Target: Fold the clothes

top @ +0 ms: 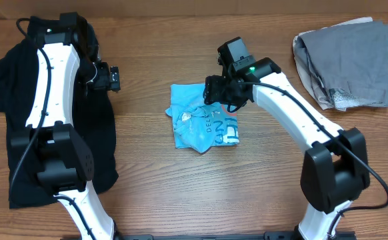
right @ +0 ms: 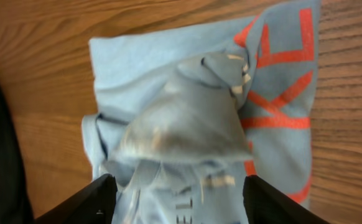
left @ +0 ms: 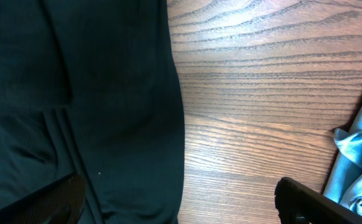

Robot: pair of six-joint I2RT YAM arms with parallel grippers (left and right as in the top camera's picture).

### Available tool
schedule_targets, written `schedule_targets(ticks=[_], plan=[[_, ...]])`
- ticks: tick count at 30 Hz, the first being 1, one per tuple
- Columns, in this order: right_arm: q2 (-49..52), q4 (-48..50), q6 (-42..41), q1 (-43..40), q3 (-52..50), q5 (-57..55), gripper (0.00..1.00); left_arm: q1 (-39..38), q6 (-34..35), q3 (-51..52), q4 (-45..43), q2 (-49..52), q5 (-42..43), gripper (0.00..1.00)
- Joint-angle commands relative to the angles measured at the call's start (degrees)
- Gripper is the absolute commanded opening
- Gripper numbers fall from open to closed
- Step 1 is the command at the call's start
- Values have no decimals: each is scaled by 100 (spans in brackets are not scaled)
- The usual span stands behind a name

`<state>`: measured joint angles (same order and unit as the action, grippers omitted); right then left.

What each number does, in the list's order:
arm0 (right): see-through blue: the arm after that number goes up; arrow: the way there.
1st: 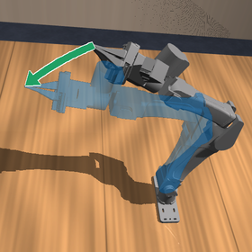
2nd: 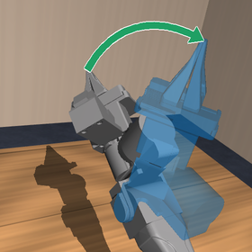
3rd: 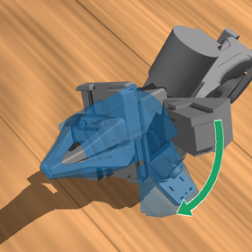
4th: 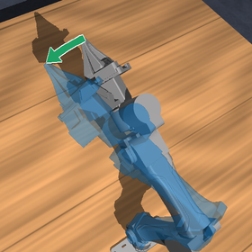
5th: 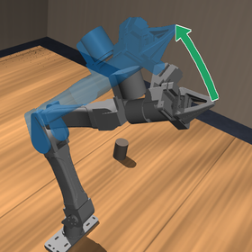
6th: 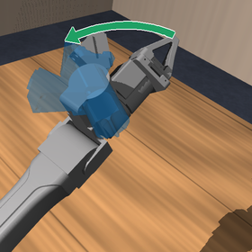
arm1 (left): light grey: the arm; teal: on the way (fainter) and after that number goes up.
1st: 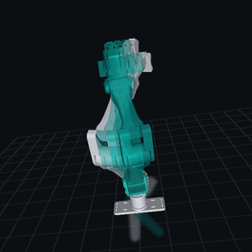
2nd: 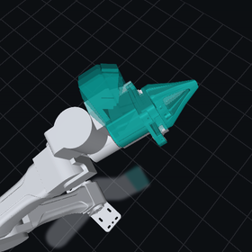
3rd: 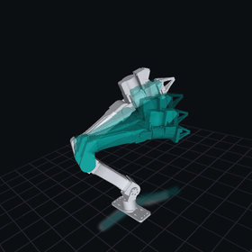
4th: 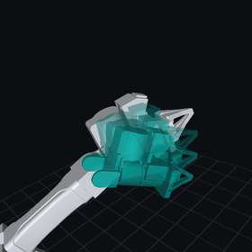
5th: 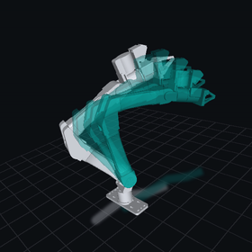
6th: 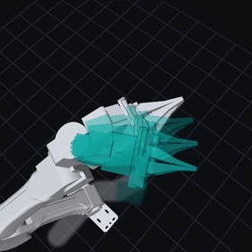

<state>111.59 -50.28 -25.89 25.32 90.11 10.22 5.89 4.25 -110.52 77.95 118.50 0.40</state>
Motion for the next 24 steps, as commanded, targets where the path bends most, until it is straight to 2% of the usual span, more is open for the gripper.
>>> schedule_targets(ticks=[1, 3, 6, 10, 14, 17, 24], plan=[[249, 92, -146, 17, 92, -142, 59, 9, -105, -57, -17, -133, 68, 100], [343, 87, -273, 15, 92, -238, 54, 9, -105, -57, -22, -133, 68, 100], [417, 142, -398, 15, 39, -568, 51, 9, -107, -57, -20, -133, 66, 100], [426, 380, -398, 20, -4, -568, 40, 9, -105, -57, -20, -133, 66, 100], [426, 520, -400, 33, -4, -546, 23, 9, -105, -57, -20, -133, 66, 100], [426, 531, -398, 55, -4, -511, 5, 9, -105, -57, -24, -133, 66, 100], [426, 1357, -201, 282, -4, 116, 4, 9, -105, -57, -24, -133, 66, 100]])
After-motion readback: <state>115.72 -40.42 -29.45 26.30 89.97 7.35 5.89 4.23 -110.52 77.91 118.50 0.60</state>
